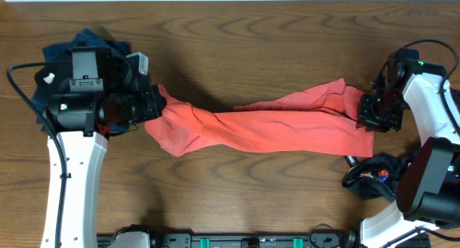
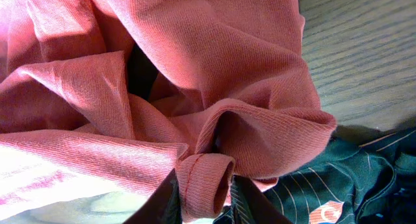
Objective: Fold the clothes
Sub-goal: 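Hold both shirt ends and pull grippers apart to stretch the shirt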
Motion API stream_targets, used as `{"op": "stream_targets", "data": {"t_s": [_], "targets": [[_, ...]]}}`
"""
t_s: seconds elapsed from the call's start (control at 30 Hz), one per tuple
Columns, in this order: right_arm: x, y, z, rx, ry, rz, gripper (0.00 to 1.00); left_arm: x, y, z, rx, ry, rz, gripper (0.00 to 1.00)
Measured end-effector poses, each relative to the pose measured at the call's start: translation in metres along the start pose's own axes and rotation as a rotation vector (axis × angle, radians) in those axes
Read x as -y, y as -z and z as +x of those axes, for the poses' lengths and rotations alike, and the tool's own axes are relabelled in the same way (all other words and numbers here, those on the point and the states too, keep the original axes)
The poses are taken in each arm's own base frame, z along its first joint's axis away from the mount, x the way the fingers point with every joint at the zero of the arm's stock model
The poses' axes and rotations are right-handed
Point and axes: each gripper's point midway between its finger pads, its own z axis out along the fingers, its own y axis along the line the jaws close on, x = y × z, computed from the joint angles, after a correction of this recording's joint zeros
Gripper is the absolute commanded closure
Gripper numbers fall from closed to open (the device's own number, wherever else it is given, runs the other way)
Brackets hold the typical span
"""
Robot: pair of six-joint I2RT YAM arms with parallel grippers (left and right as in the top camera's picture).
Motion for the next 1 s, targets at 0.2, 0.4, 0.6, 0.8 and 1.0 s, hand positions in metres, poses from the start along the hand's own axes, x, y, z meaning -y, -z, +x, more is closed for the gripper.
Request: {"op": "stream_targets", "data": {"t_s": [0.2,0.4,0.6,0.8,1.0], "targets": [[0.0,0.0,0.0,-0.002,-0.008,0.0,0.99,0.0,0.0,0.0,0.0,0.0,0.0,0.94],[-0.002,0.001,0.017,-0.07,-0.015,-0.013,0.95,0.0,0.0,0.0,0.0,0.0,0.0,0.94],[-0.007,0.002,0.027,-0.112,-0.01,-0.049,0.92,0.0,0.0,0.0,0.0,0.0,0.0,0.94],[-0.009,0.002,0.026,-0.111,-0.003,-0.06,0.88,0.0,0.0,0.0,0.0,0.0,0.0,0.94],[-0.01,0.002,0.029,-0.121,-0.004,-0.066,0.87,0.0,0.0,0.0,0.0,0.0,0.0,0.94]]}}
